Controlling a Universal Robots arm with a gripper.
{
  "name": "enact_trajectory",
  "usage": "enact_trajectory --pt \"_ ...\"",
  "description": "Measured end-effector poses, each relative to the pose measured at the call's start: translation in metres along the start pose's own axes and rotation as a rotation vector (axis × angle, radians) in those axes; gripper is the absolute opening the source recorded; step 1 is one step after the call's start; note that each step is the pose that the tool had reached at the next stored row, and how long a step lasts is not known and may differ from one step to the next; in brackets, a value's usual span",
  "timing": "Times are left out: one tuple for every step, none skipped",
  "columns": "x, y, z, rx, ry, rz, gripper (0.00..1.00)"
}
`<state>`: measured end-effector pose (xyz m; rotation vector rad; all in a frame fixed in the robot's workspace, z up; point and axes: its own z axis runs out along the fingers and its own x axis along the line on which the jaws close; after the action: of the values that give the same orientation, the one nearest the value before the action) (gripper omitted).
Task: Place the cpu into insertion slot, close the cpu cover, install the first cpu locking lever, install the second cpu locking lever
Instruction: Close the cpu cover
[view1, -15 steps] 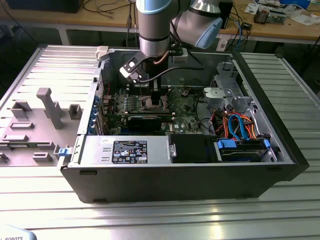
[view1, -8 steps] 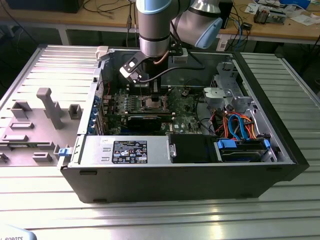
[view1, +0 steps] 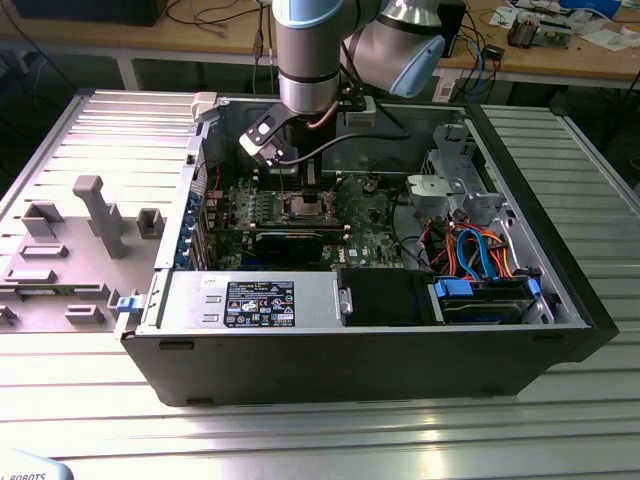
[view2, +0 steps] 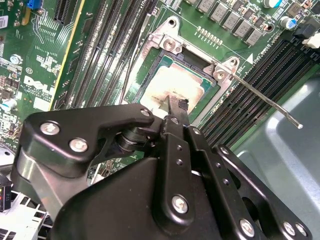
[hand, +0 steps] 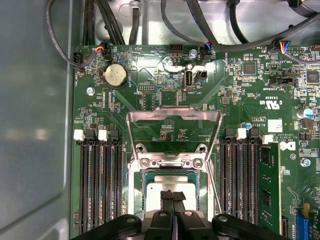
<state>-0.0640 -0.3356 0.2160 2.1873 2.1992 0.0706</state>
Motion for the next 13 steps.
enact_trajectory --pt "0.0 0.0 0.0 0.0 0.0 0.0 0.11" --pt "0.0 0.0 0.0 0.0 0.0 0.0 0.11" --pt "0.0 0.0 0.0 0.0 0.0 0.0 0.11" --pt "0.0 0.0001 0.0 0.0 0.0 0.0 0.11" --pt "0.0 0.0001 0.0 0.0 0.0 0.0 0.11" --pt "0.0 0.0001 0.0 0.0 0.0 0.0 0.11" --pt "0.0 0.0001 0.0 0.0 0.0 0.0 0.11" --pt "0.0 0.001 0.0001 0.0013 0.0001 0.0 0.11" --pt "0.0 0.0017 0.0001 0.0044 0.0001 0.0 0.11" --pt "0.0 0.0022 0.0002 0.0065 -0.0001 0.0 0.11" --pt "-0.0001 0.0024 0.0001 0.0072 -0.0002 0.0 0.11" --pt "-0.0001 0.0023 0.0001 0.0075 -0.0002 0.0 0.11" --pt "0.0 0.0023 0.0001 0.008 -0.0002 0.0 0.11"
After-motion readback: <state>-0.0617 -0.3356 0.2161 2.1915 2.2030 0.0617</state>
